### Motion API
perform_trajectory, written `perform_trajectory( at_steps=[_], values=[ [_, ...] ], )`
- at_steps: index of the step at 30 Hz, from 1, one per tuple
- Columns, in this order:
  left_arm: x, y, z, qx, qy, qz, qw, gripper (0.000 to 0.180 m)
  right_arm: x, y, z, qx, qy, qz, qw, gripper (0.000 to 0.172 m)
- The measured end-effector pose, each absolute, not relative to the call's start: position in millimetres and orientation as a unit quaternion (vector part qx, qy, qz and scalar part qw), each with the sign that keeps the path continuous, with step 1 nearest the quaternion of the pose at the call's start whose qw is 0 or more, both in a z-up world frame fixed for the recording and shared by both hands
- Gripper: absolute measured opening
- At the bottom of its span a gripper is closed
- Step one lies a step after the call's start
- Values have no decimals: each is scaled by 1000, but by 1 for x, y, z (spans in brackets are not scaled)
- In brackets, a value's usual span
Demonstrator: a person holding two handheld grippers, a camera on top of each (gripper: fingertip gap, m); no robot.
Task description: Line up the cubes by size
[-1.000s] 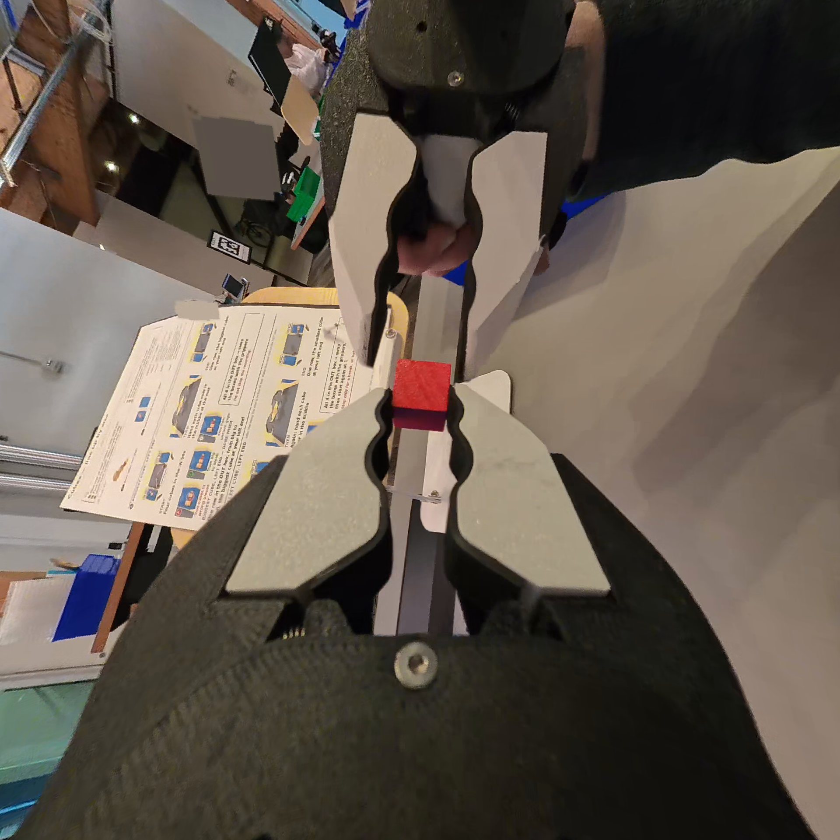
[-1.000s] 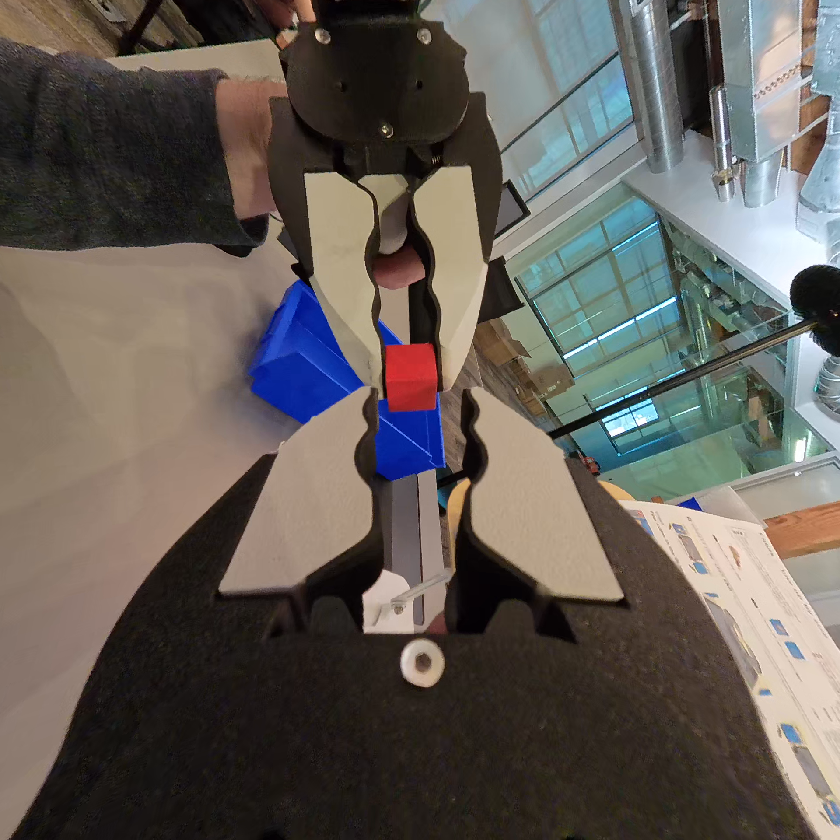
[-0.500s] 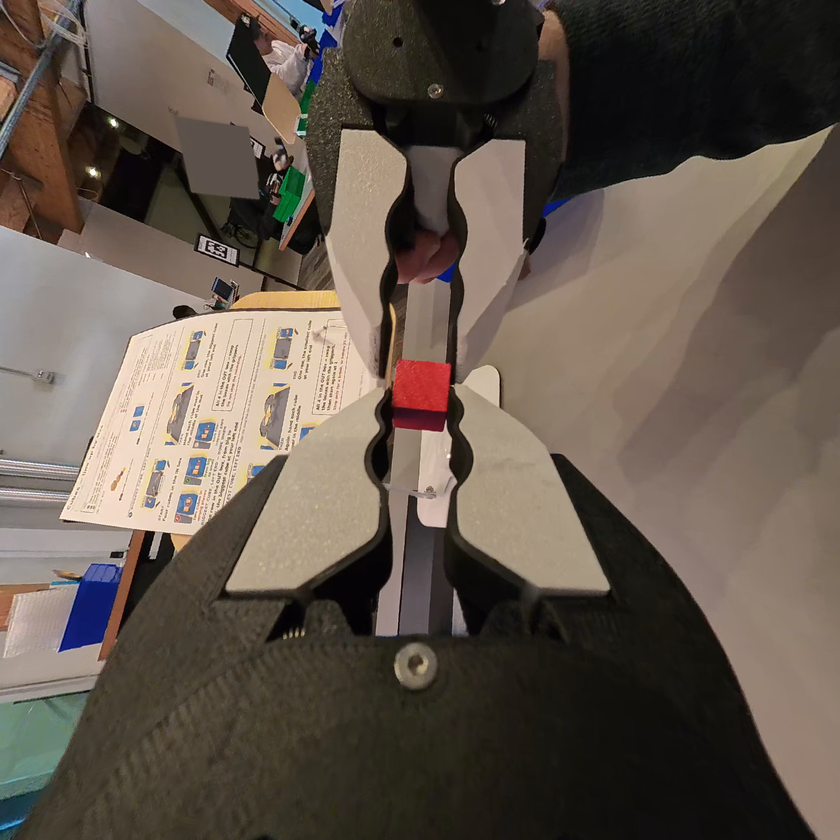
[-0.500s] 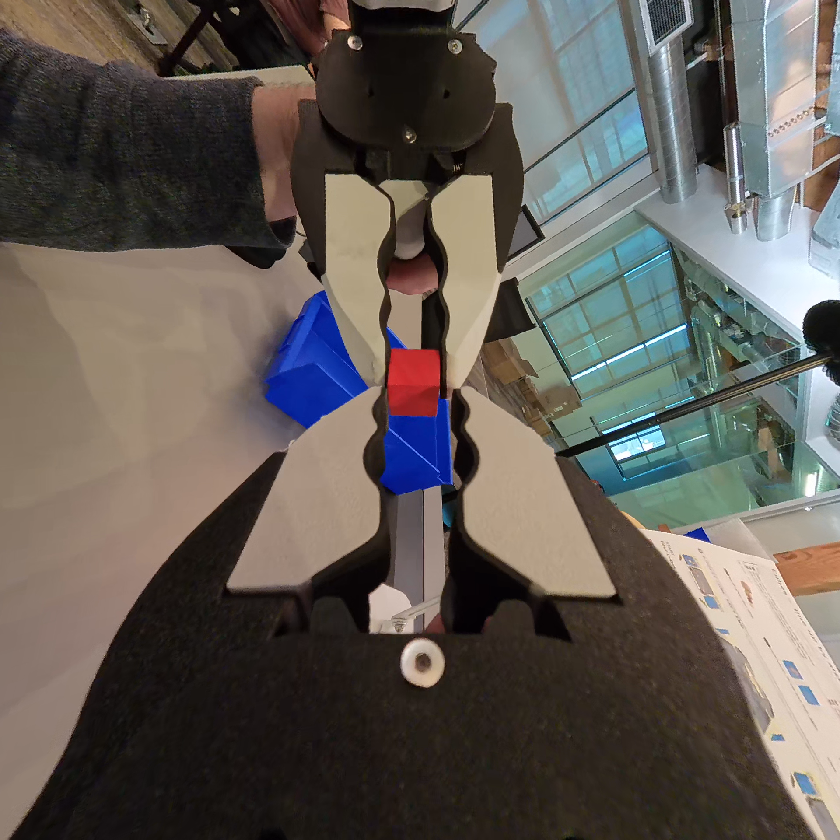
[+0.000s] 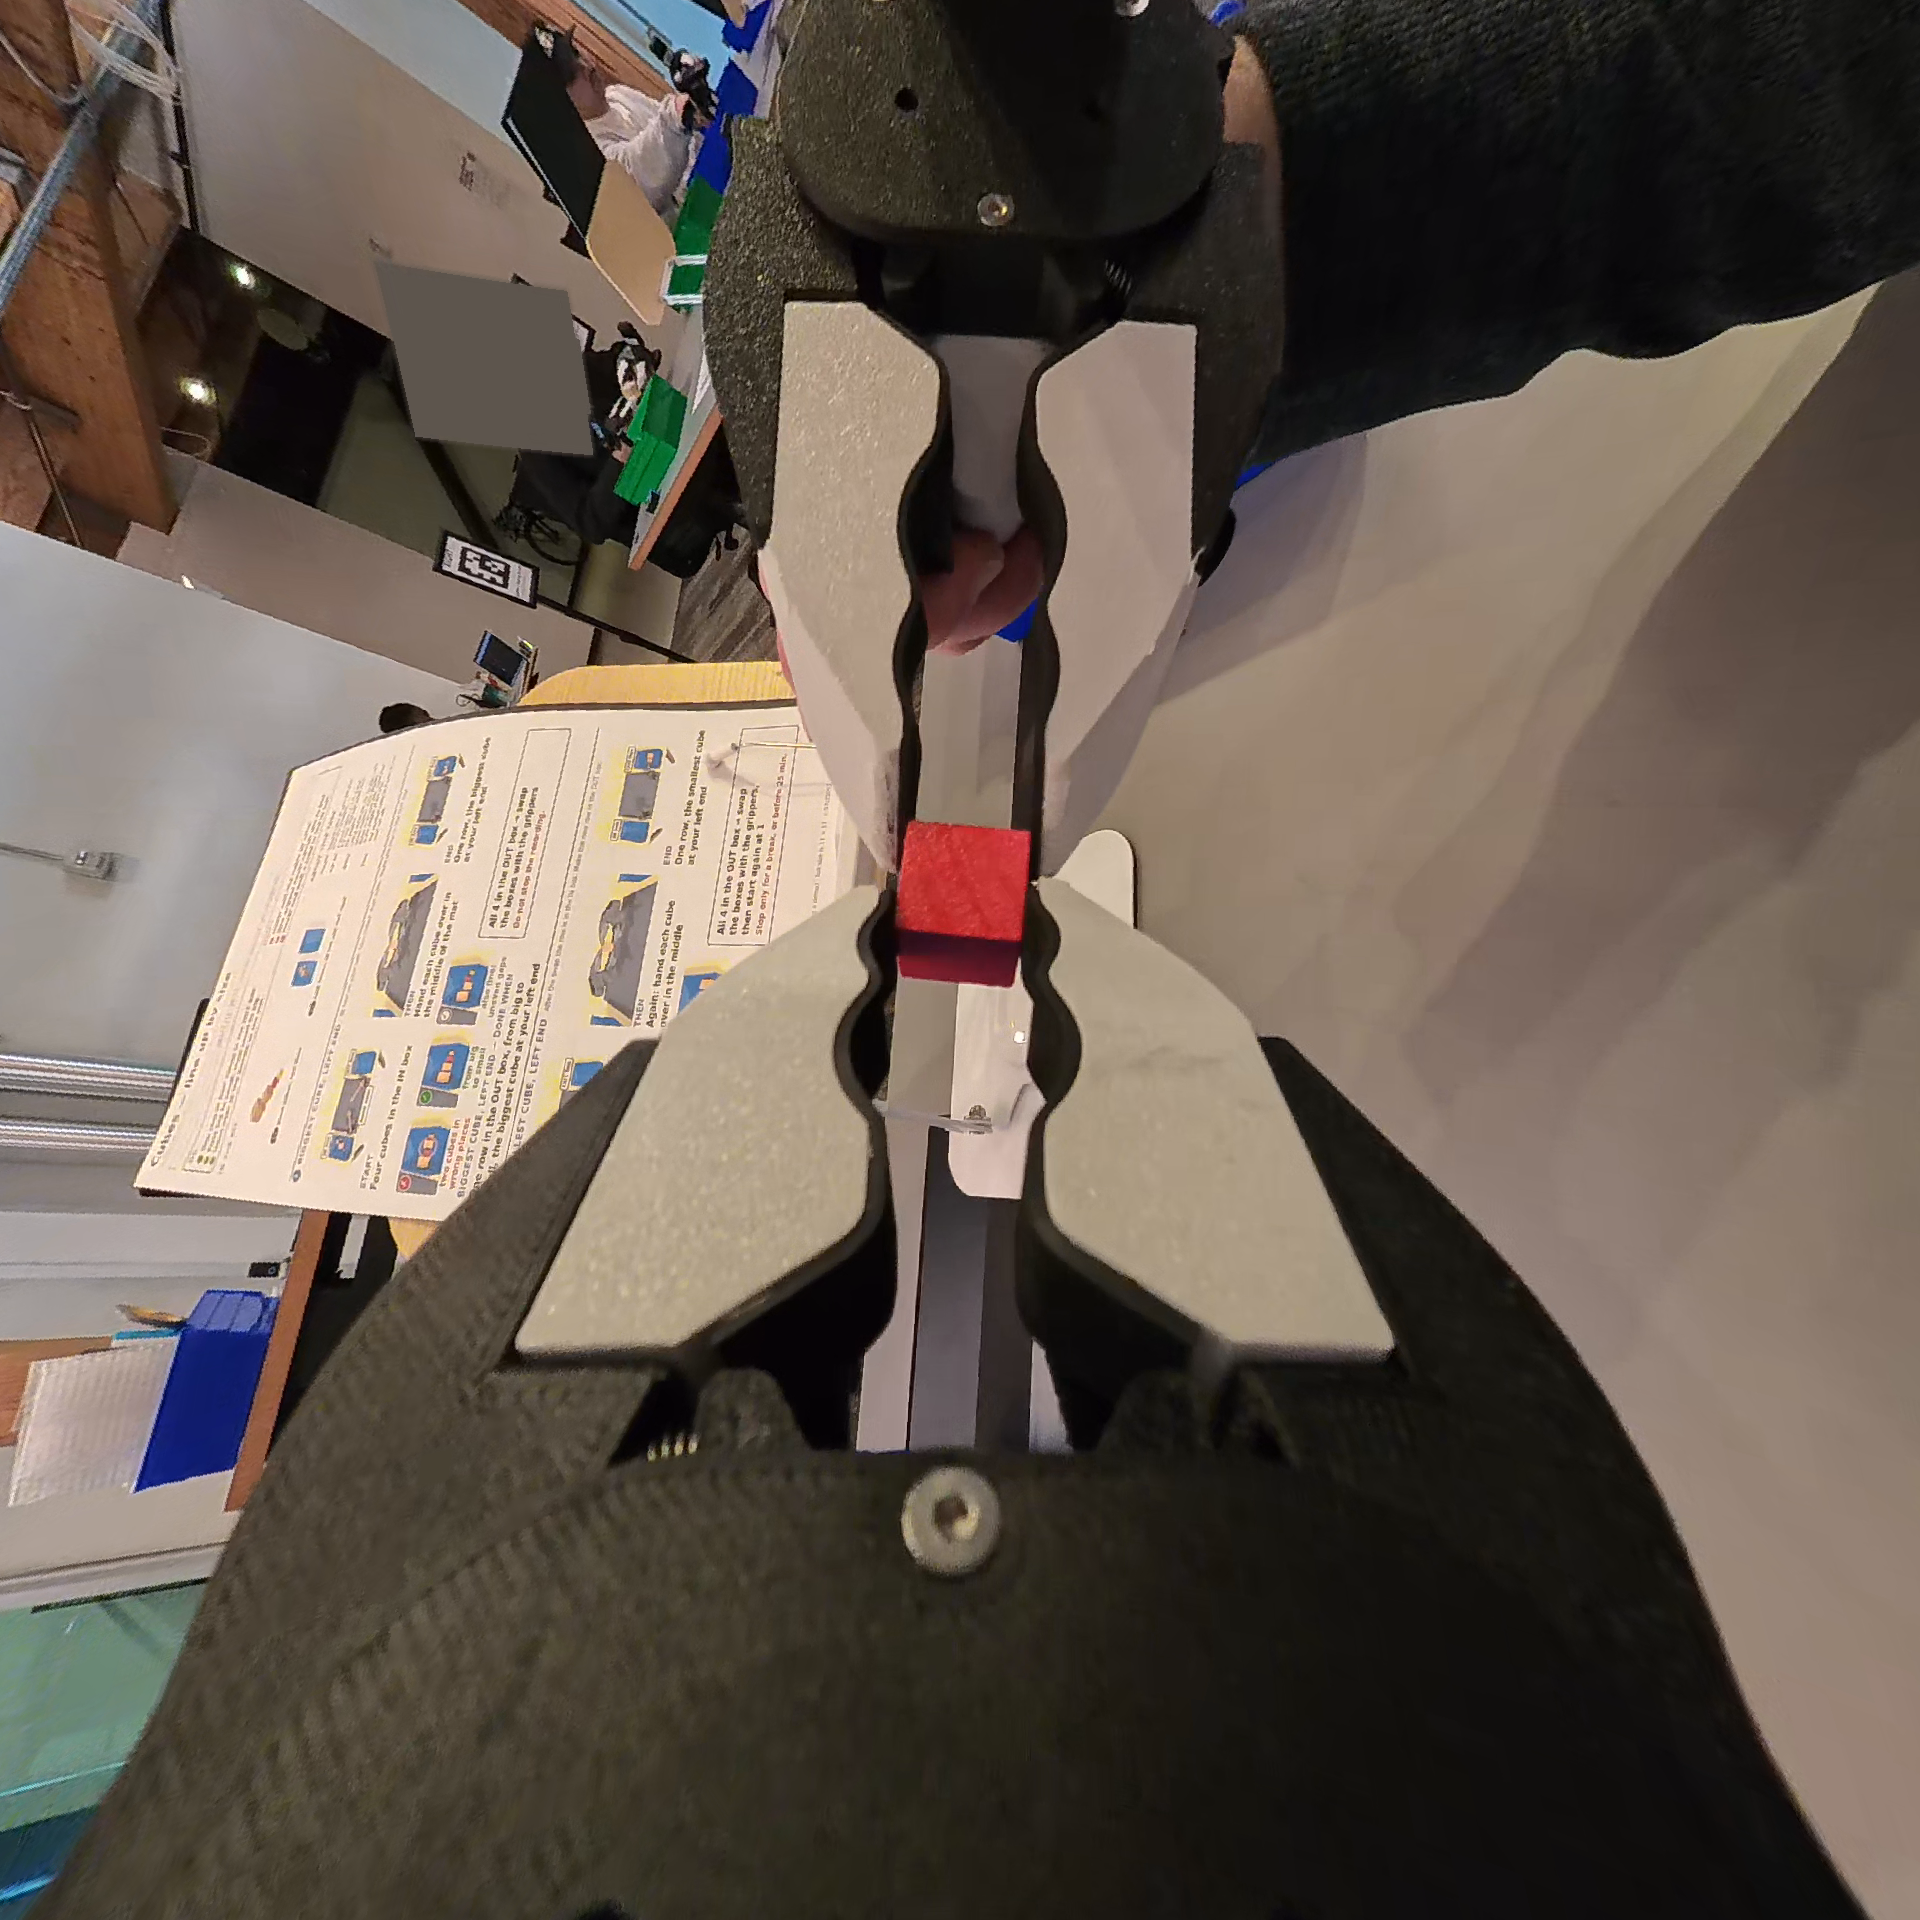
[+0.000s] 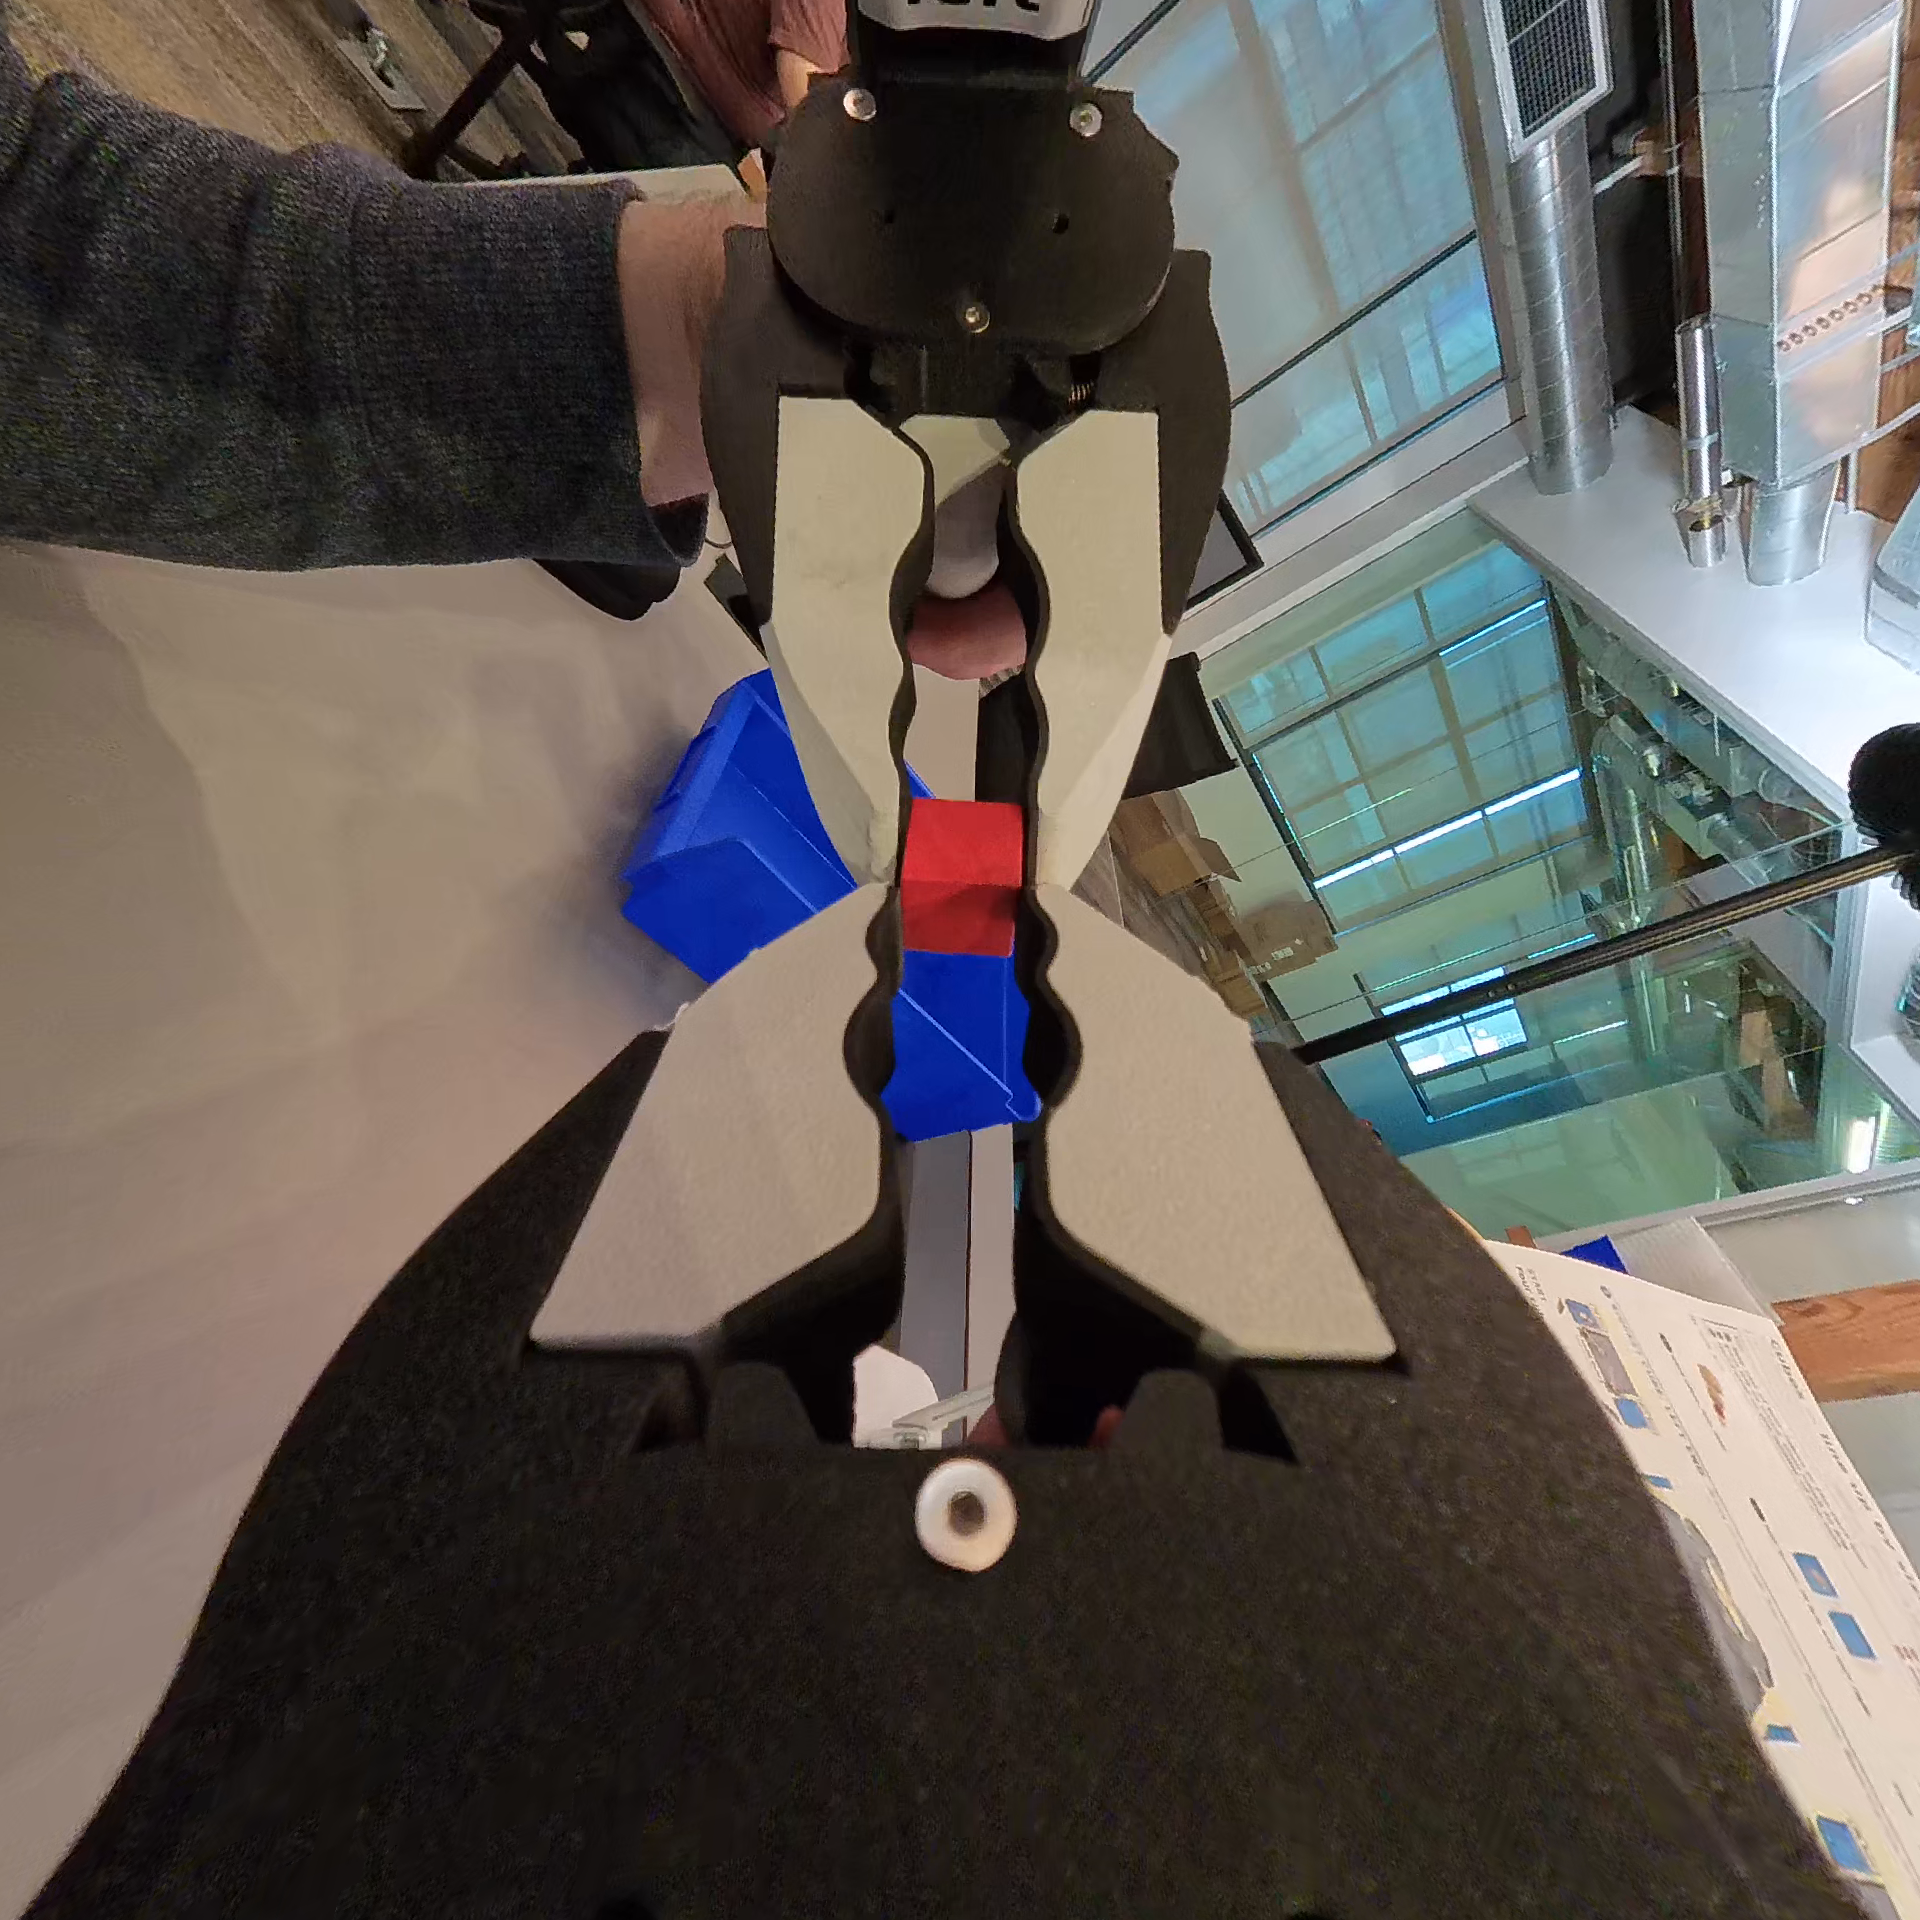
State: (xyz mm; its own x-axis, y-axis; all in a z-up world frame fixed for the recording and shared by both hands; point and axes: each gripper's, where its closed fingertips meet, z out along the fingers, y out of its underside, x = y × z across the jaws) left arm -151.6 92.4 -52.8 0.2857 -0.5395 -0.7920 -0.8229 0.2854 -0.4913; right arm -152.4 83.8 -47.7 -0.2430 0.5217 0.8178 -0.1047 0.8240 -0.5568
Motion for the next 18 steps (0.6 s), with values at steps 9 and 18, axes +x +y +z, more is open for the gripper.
perform_trajectory(
  at_steps=[9,18],
  values=[
    [-152,93,-52,-582,582,134,552,22,-152,84,-47,-142,-742,263,600,20],
    [-162,95,-47,-588,567,149,557,28,-149,86,-43,-143,-738,266,603,20]
  ],
)
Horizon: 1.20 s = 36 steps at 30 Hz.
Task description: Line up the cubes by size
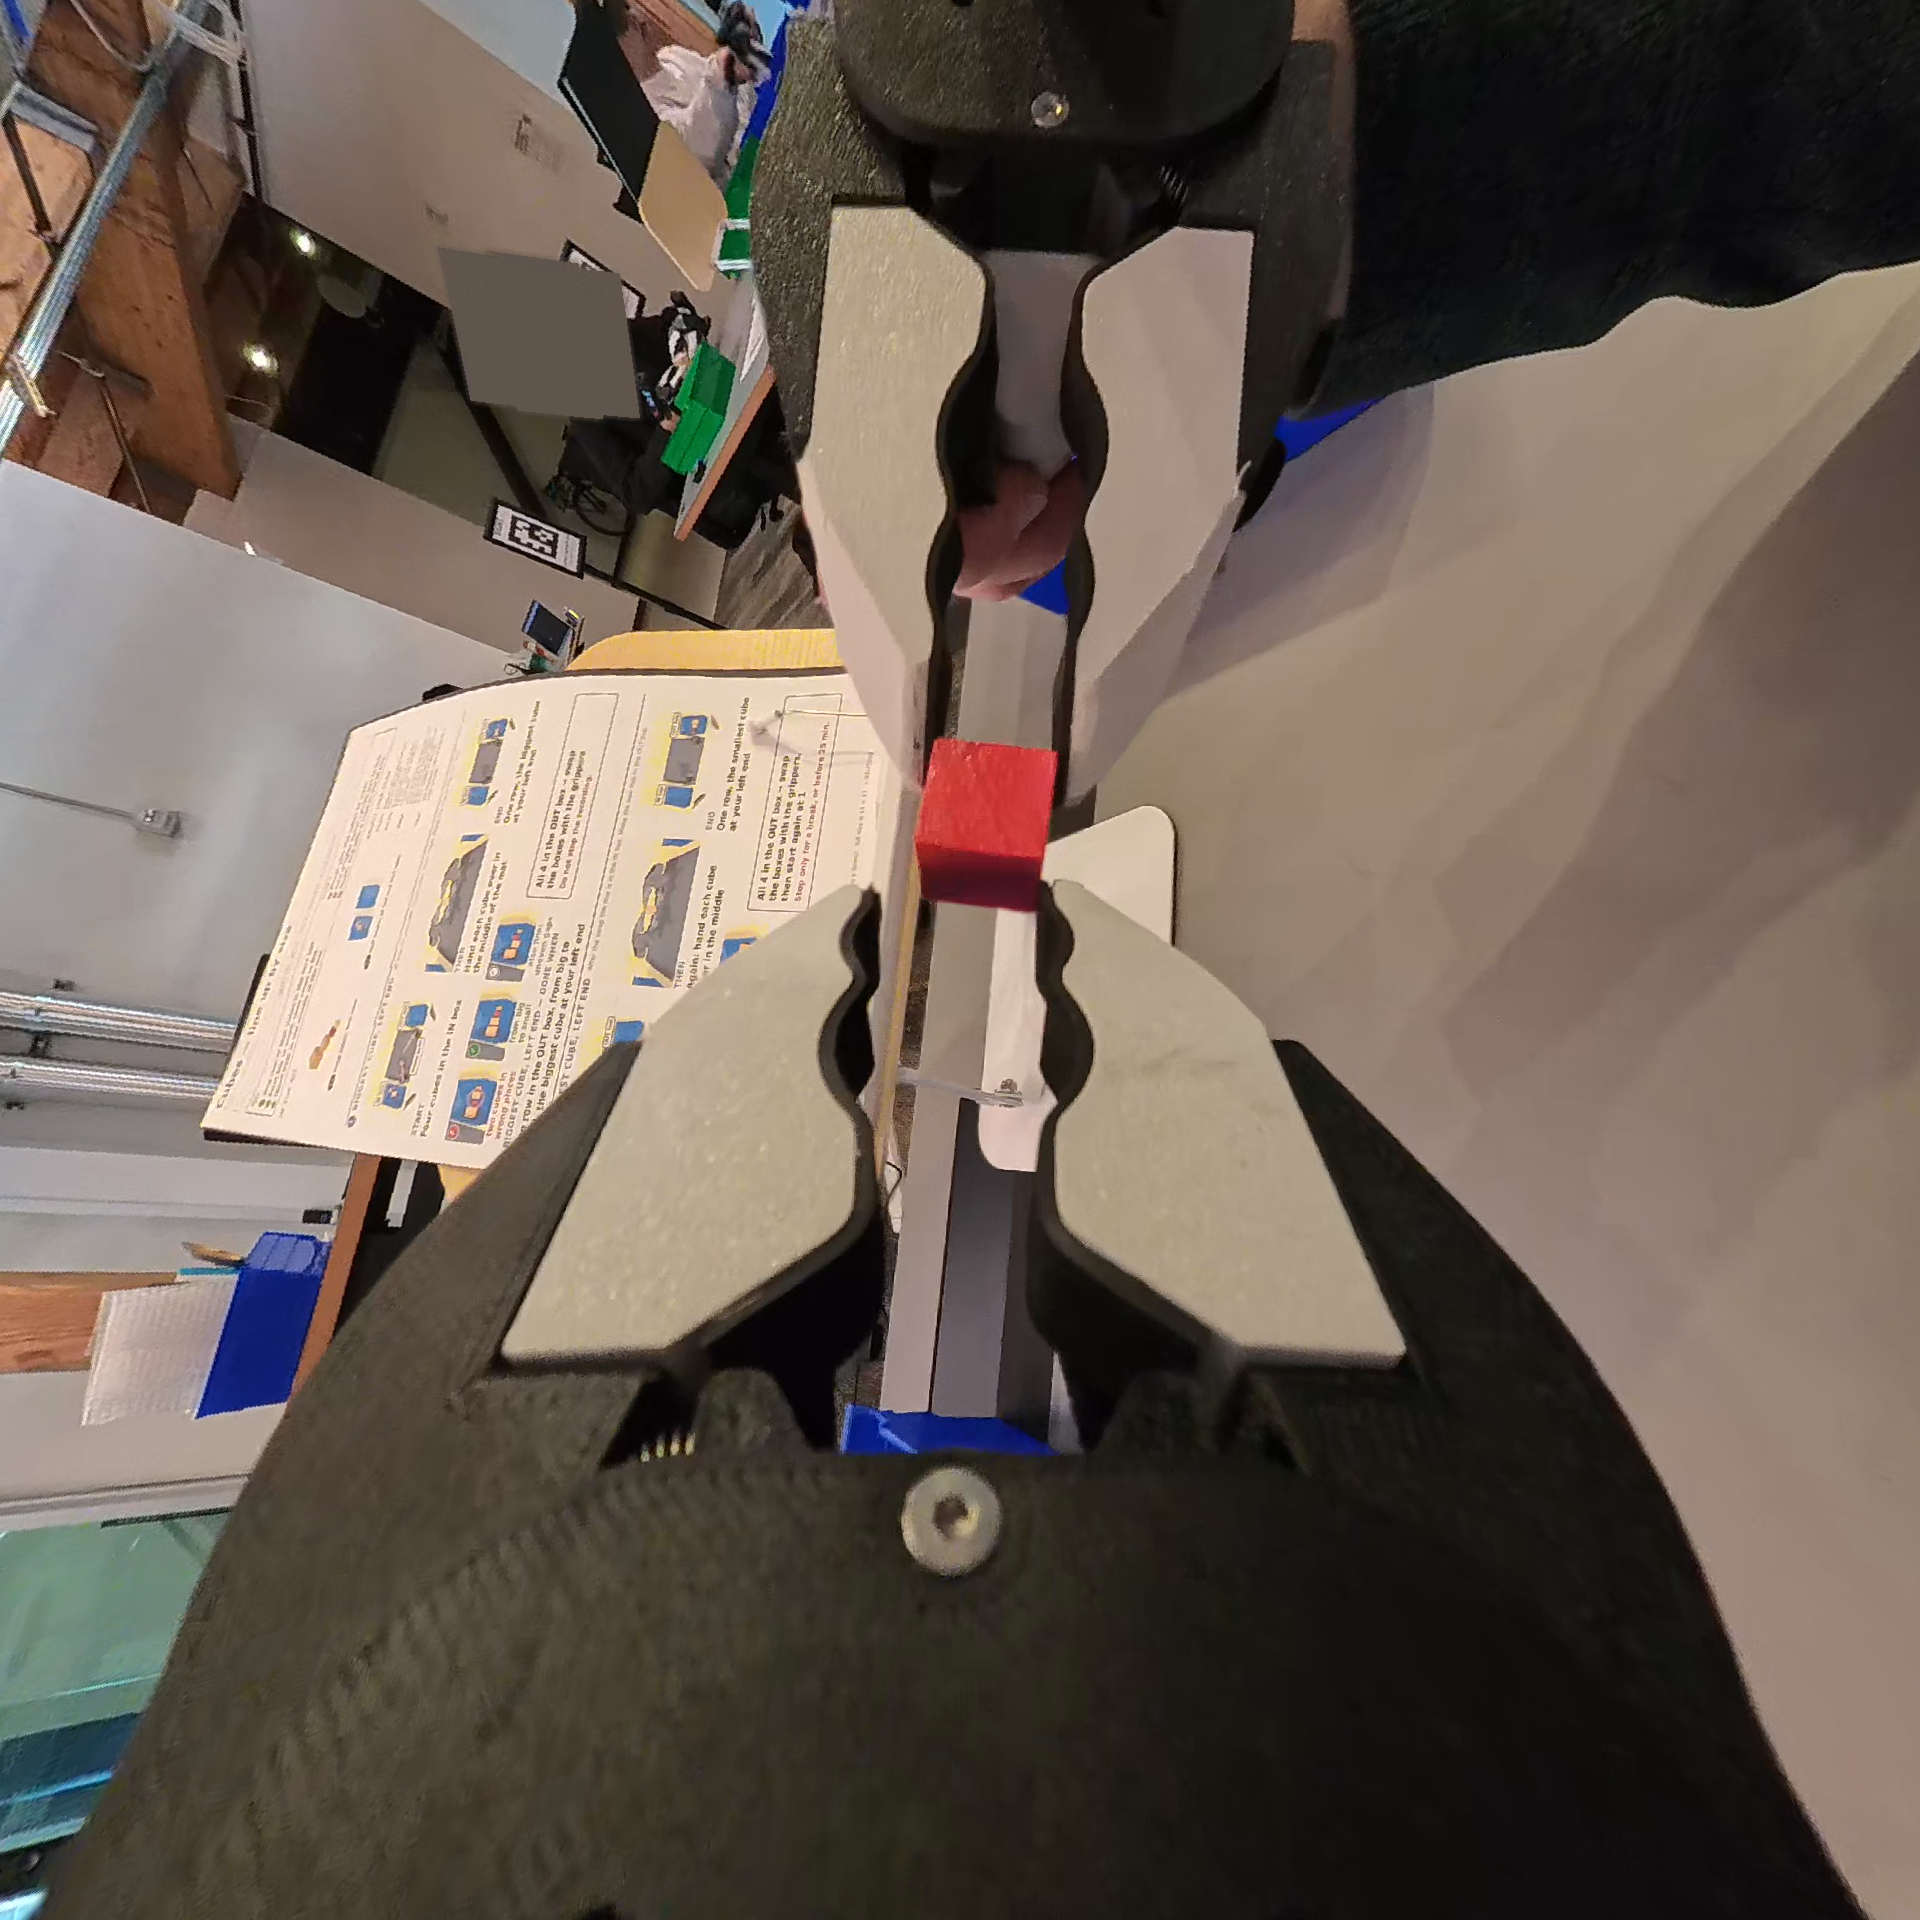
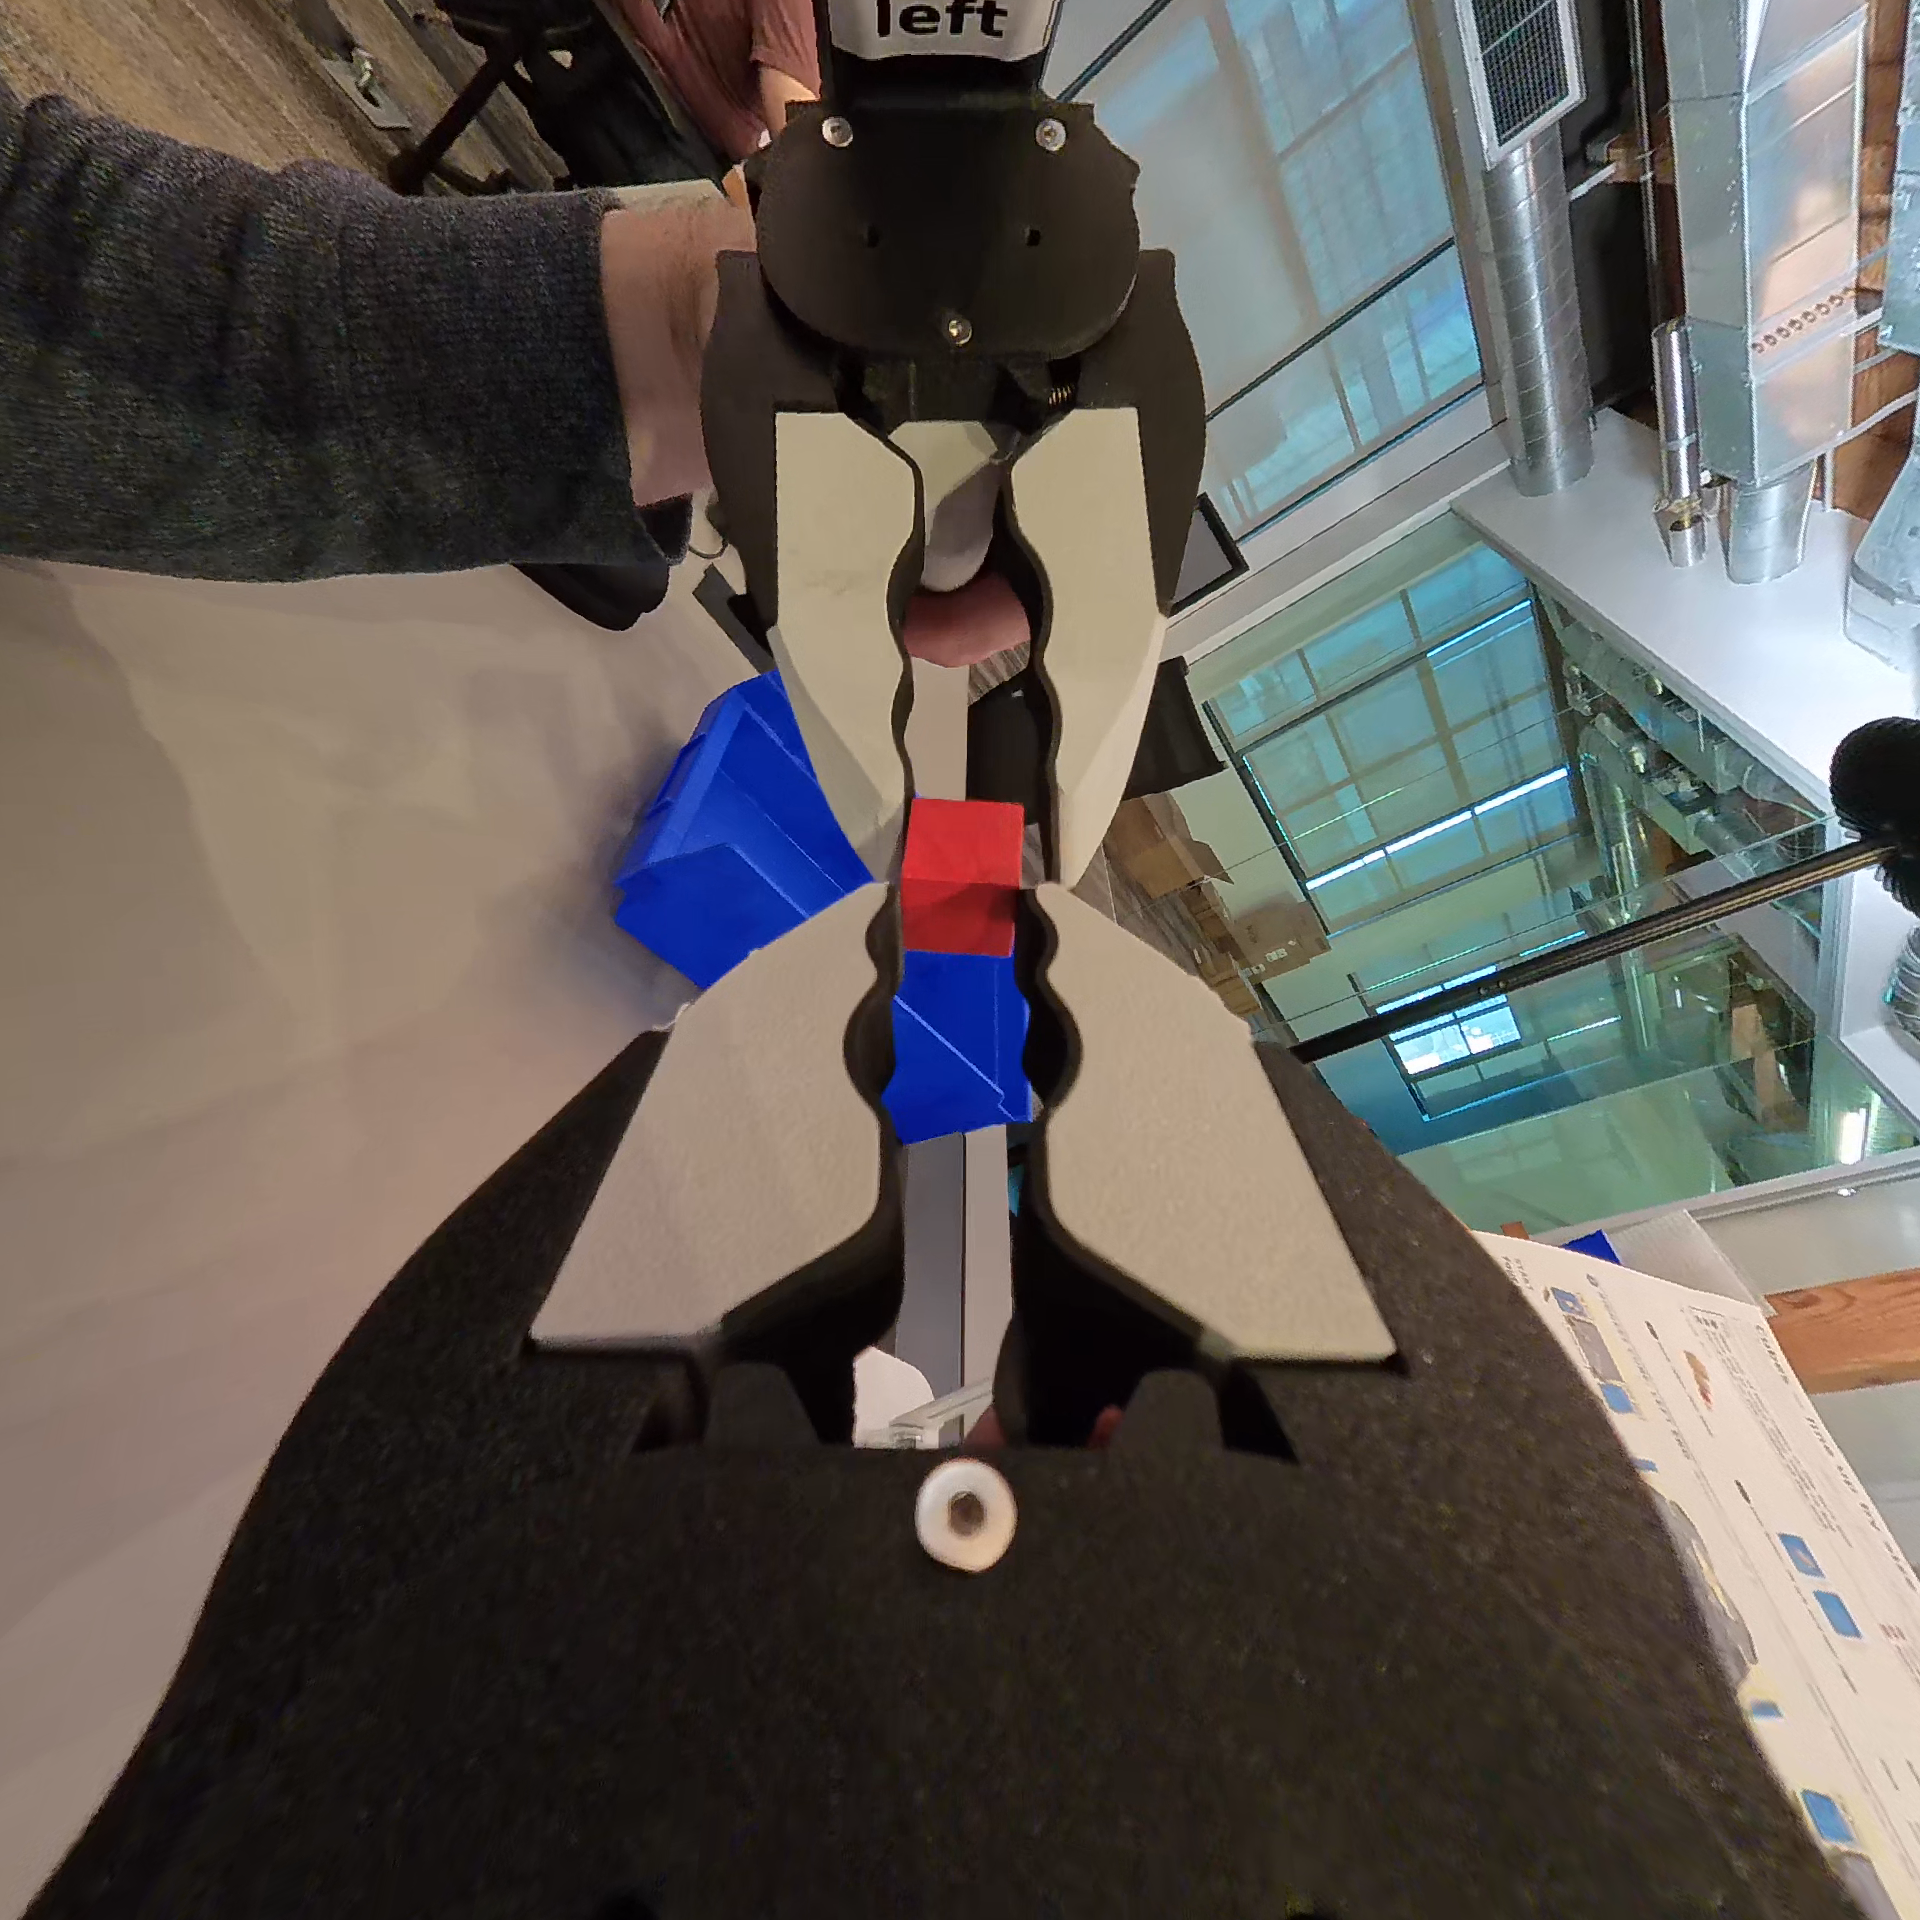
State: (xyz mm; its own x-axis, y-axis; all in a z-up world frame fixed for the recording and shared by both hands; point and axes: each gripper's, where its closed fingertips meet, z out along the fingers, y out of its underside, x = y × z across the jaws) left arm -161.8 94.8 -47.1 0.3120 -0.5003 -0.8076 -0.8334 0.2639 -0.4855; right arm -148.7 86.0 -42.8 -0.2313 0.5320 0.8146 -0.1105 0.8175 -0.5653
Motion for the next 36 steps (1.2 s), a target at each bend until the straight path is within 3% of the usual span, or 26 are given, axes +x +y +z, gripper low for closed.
perform_trajectory(
  at_steps=[4,7,14,17,21,27,36],
  values=[
    [-169,91,-38,-582,557,162,570,23,-145,95,-41,-157,-736,254,607,20],
    [-182,83,-26,-571,543,176,590,0,-130,114,-31,-188,-727,214,625,19],
    [-197,72,5,-561,495,201,632,0,-18,203,-16,-297,-719,74,624,20],
    [-190,70,13,-547,493,196,647,0,53,271,-32,-384,-739,-60,551,20],
    [-180,71,24,-532,486,198,665,0,137,338,-73,-481,-757,-133,421,20],
    [-164,72,25,-520,496,193,668,0,207,392,-149,-575,-765,-142,252,20],
    [-165,77,19,-526,501,191,660,0,251,428,-239,-585,-784,-199,61,20]
  ],
)
